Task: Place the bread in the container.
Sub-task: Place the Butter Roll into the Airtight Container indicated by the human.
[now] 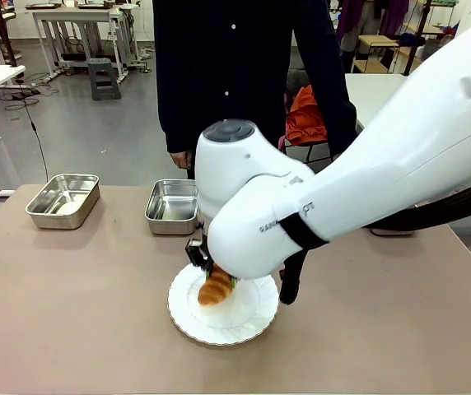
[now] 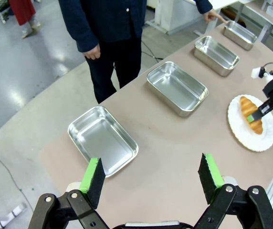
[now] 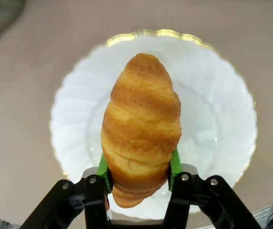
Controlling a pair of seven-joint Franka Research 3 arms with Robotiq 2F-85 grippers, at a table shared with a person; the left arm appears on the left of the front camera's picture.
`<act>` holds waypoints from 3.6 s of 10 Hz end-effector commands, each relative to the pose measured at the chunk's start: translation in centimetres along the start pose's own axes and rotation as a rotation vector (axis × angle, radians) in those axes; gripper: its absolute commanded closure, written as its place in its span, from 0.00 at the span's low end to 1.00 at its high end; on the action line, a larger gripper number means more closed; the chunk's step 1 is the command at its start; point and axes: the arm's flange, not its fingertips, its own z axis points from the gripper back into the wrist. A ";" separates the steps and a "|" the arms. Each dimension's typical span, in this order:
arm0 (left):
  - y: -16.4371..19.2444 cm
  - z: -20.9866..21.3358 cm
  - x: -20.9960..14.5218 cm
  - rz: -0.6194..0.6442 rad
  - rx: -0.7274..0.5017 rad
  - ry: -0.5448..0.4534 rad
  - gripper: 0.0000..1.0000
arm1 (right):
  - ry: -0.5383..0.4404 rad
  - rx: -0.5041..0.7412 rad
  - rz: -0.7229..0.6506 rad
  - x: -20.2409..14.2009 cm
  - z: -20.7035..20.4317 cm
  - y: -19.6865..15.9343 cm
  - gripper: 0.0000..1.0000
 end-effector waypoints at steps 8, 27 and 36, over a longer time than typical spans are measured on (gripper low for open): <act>-0.1 0.0 0.0 -0.003 0.001 -0.001 0.00 | -0.085 -0.016 0.642 13.4 17.4 -13.3 0.50; -0.1 0.0 0.0 -0.003 0.001 -0.001 0.00 | 0.039 -0.015 0.914 34.4 8.5 -30.2 0.50; -0.1 0.0 0.0 -0.003 0.001 -0.001 0.00 | 0.041 0.020 0.851 40.2 2.5 -32.3 0.50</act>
